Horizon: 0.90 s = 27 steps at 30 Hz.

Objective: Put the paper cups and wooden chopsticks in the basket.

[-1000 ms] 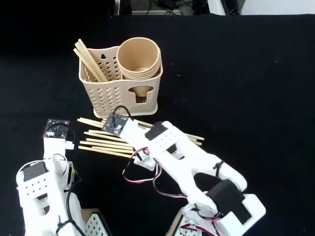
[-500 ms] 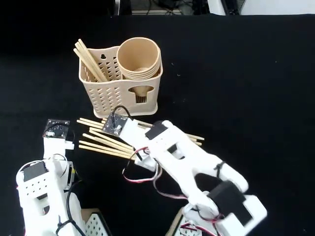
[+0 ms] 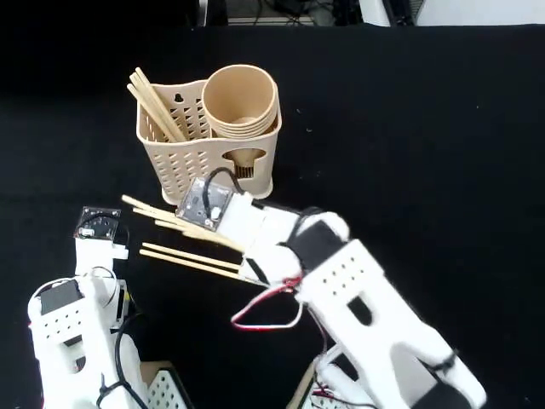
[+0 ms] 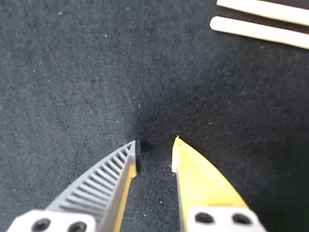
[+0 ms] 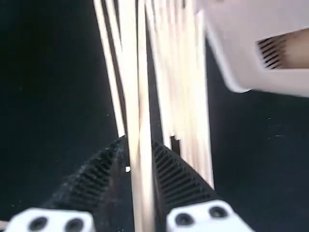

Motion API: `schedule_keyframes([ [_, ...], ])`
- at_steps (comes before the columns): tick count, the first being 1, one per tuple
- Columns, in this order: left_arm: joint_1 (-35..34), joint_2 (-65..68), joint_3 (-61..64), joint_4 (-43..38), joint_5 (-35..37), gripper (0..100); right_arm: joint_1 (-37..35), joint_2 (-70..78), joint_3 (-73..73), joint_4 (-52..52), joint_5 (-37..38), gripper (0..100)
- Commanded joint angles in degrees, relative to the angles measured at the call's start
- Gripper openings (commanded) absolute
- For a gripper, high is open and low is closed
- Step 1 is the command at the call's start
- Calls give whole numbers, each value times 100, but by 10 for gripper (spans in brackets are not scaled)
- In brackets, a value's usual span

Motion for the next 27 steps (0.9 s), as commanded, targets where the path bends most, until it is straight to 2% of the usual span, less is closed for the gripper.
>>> schedule_keyframes([
  [1, 101, -44, -4, -79, -9, 143, 26, -391, -488, 88, -9, 12],
  [16, 101, -44, -4, -79, -9, 143, -97, -743, -1798, 422, -299, 12],
  [27, 101, -44, -4, -79, -9, 143, -97, -734, -2580, 255, -949, 12],
])
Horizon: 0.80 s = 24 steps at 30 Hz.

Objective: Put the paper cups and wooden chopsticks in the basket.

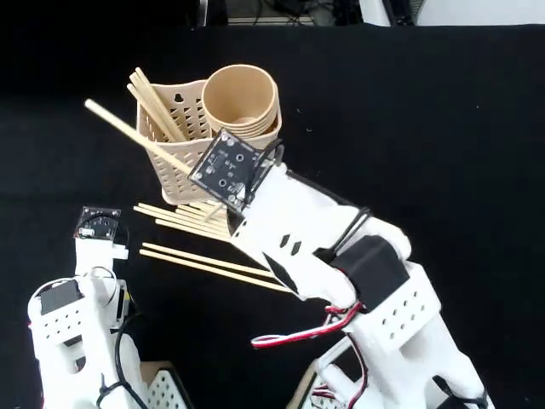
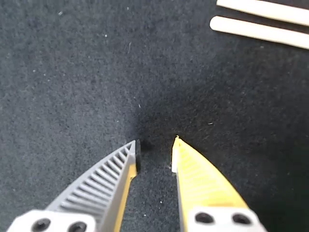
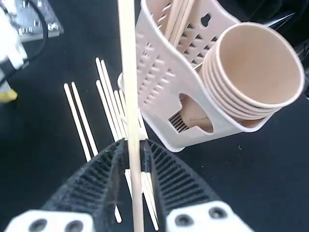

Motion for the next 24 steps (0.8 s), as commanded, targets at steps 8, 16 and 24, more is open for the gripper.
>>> schedule_keyframes([
  [8, 101, -44, -4, -79, -9, 143, -35, -101, -760, -923, -360, 12],
  [16, 101, -44, -4, -79, -9, 143, -35, 347, -611, -2716, -914, 12],
  [24, 101, -44, -4, -79, -9, 143, -53, 2193, -646, -5626, -1582, 12],
])
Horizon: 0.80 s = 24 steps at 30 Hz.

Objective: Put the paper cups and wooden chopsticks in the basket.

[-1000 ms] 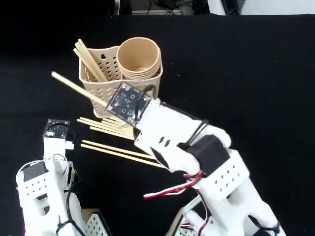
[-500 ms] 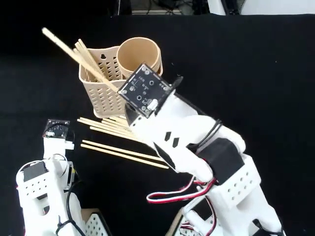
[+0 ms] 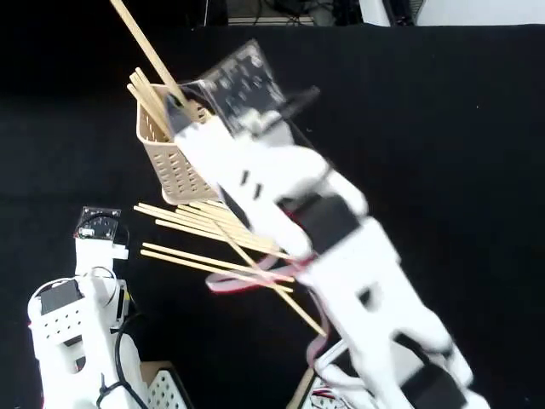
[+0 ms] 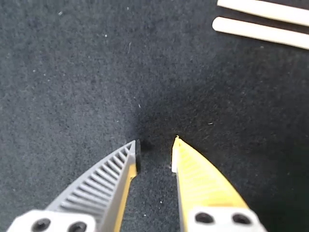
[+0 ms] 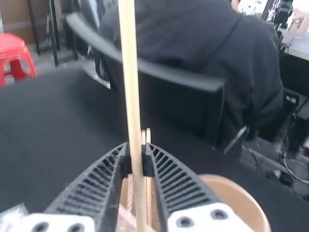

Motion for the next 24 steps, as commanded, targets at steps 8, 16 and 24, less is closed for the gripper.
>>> schedule_keyframes([
  [8, 101, -44, -4, -79, -9, 144, -62, 1842, -145, -2901, -97, 12],
  [16, 101, -44, 4, -79, -9, 144, -26, 2826, -136, -2998, -62, 12],
  [24, 101, -44, 4, -79, -9, 144, 44, 3055, 40, -2963, -62, 16],
])
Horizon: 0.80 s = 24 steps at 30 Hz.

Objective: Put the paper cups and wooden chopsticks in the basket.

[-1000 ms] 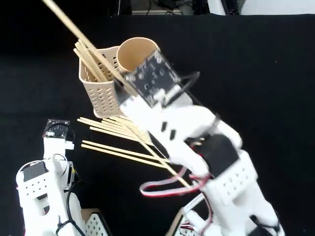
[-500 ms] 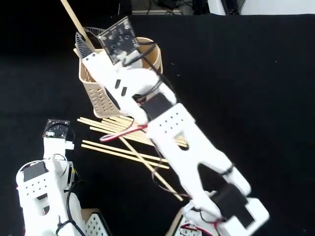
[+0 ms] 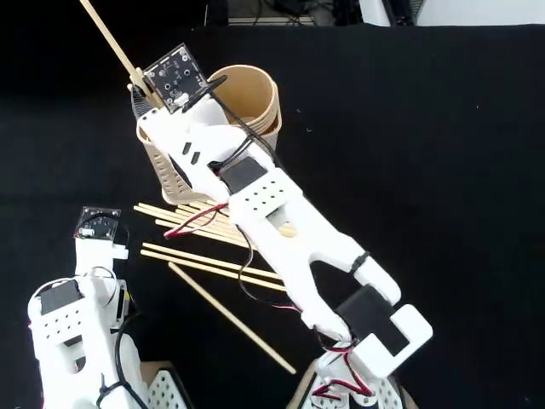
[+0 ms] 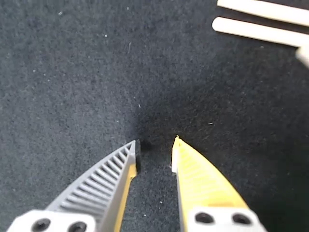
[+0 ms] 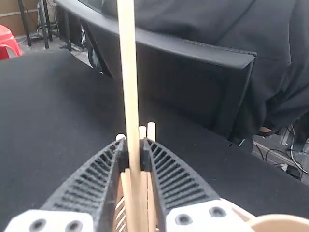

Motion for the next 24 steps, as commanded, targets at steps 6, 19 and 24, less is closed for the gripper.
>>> schedule_keyframes([
  [6, 101, -44, 4, -79, -9, 144, 70, -549, 558, -79, -18, 161],
  [19, 101, -44, 4, -79, -9, 145, 70, -2580, 215, 1424, -18, 132],
  [24, 101, -44, 4, -79, -9, 145, 44, -3538, -330, 4009, -18, 134],
])
